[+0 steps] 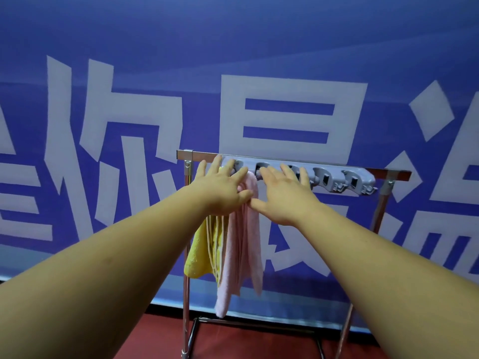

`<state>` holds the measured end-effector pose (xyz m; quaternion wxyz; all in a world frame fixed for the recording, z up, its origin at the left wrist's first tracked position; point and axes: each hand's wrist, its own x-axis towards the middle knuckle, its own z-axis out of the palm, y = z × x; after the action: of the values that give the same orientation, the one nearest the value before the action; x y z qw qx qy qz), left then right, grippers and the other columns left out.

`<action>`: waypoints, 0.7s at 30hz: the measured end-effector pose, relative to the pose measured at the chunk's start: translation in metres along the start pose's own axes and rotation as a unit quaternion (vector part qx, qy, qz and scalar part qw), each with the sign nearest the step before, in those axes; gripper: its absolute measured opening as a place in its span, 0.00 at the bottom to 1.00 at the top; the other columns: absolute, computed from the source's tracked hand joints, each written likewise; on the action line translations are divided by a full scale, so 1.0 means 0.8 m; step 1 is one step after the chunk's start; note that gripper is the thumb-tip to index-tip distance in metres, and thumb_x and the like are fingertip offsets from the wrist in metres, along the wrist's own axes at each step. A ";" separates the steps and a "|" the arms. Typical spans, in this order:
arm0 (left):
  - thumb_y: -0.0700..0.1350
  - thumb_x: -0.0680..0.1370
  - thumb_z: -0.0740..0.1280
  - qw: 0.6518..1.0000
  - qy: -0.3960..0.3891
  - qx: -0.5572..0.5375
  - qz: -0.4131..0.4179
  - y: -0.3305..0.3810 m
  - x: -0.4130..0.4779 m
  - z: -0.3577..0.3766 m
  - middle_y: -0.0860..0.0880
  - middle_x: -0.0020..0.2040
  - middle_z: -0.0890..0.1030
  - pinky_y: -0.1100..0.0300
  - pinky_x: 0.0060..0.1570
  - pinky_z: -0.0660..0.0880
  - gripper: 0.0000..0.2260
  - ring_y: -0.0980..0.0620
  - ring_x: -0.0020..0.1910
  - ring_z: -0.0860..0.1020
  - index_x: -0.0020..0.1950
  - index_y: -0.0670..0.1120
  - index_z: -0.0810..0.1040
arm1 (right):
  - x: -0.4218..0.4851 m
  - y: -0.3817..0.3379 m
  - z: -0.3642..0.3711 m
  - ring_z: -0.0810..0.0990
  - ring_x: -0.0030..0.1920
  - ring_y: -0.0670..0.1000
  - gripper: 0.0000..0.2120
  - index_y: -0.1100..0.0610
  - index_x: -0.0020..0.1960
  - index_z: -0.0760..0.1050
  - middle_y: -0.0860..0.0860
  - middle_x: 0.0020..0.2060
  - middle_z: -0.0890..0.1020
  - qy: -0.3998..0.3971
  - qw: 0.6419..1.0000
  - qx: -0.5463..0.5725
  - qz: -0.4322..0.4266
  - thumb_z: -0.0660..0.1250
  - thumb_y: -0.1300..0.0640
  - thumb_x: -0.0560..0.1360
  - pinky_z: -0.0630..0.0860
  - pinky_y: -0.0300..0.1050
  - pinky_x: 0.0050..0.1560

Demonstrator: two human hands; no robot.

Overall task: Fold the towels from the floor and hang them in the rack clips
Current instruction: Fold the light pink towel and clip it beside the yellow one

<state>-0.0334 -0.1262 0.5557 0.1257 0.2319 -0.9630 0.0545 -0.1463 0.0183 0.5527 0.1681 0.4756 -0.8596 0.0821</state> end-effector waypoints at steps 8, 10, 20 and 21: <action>0.79 0.72 0.36 0.998 0.005 -0.045 -0.034 0.032 -0.072 -0.056 0.47 0.88 0.45 0.32 0.81 0.41 0.45 0.42 0.86 0.39 0.87 0.60 0.46 | -0.075 0.016 -0.081 0.45 0.86 0.57 0.48 0.48 0.86 0.48 0.50 0.86 0.54 -0.008 0.998 -0.012 0.055 0.49 0.20 0.76 0.40 0.70 0.81; 0.80 0.68 0.34 0.998 0.001 -0.045 -0.033 0.044 -0.091 -0.065 0.46 0.88 0.45 0.32 0.80 0.41 0.49 0.41 0.86 0.39 0.86 0.60 0.45 | -0.101 0.023 -0.097 0.45 0.86 0.57 0.48 0.48 0.86 0.49 0.50 0.86 0.54 -0.004 0.998 -0.014 0.067 0.49 0.21 0.76 0.39 0.70 0.81; 0.82 0.68 0.35 0.999 -0.002 -0.026 -0.028 0.100 -0.179 -0.078 0.47 0.87 0.41 0.31 0.80 0.38 0.47 0.41 0.85 0.36 0.85 0.64 0.41 | -0.235 0.070 -0.142 0.50 0.85 0.58 0.46 0.48 0.85 0.54 0.50 0.84 0.60 0.001 0.987 -0.036 0.154 0.45 0.20 0.76 0.43 0.72 0.80; 0.82 0.69 0.36 0.999 -0.003 -0.030 -0.024 0.106 -0.190 -0.078 0.47 0.87 0.40 0.31 0.79 0.37 0.47 0.41 0.85 0.35 0.85 0.64 0.41 | -0.250 0.073 -0.144 0.50 0.85 0.58 0.47 0.48 0.85 0.53 0.50 0.84 0.59 0.002 0.986 -0.038 0.160 0.44 0.20 0.76 0.43 0.72 0.80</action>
<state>0.0715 0.0250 0.5712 0.1311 0.2515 -0.9587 0.0216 -0.0732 0.2417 0.5873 0.1722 0.3248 -0.9269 0.0760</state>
